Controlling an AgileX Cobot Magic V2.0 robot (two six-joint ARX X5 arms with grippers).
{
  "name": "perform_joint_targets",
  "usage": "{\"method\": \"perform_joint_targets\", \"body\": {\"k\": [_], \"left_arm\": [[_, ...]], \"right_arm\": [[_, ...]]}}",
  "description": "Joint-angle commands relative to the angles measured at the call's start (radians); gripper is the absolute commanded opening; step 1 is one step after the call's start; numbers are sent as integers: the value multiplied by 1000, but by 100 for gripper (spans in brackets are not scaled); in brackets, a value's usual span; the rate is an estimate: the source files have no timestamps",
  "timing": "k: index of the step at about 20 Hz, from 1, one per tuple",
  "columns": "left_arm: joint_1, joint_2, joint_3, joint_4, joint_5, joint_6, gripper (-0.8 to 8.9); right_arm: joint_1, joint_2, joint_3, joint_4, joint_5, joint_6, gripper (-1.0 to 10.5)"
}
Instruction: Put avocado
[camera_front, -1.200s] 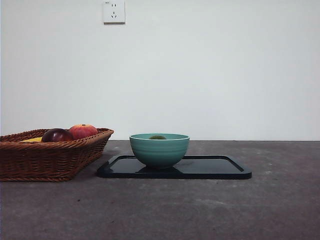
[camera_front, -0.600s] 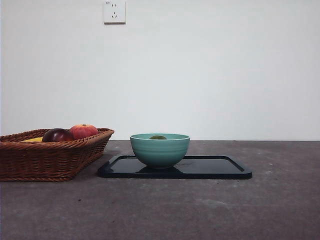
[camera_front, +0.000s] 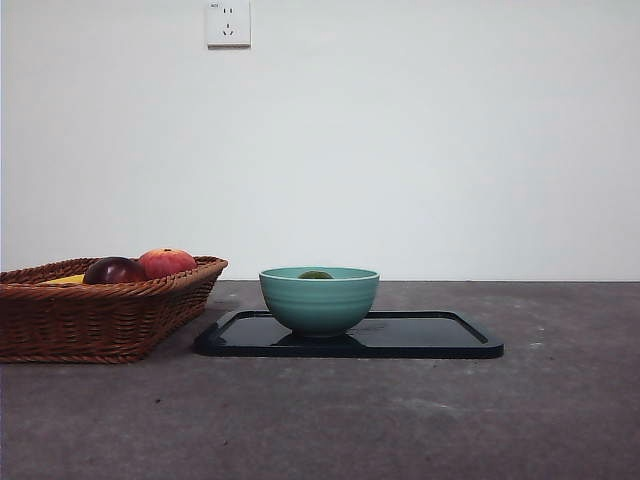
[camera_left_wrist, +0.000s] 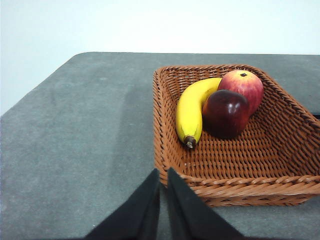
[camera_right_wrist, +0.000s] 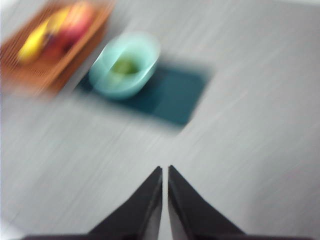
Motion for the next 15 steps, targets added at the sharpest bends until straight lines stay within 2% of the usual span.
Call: {"method": "perform_joint_targets", "body": {"k": [1, 3, 6, 9, 15], "left_arm": [[1, -2, -22, -6, 3, 15, 23], [1, -2, -22, -6, 3, 15, 23], [1, -2, -22, -6, 3, 15, 23], [1, -2, -22, -6, 3, 15, 23], [1, -2, -22, -6, 3, 15, 23]], "right_arm": [[-125, -56, -85, 186, 24, -165, 13], [-254, -133, -224, 382, 17, -209, 13], [-423, -234, -469, 627, -47, -208, 13], [-538, -308, -684, 830, -113, -215, 13], [-631, -385, -819, 858, -117, -215, 12]]}}
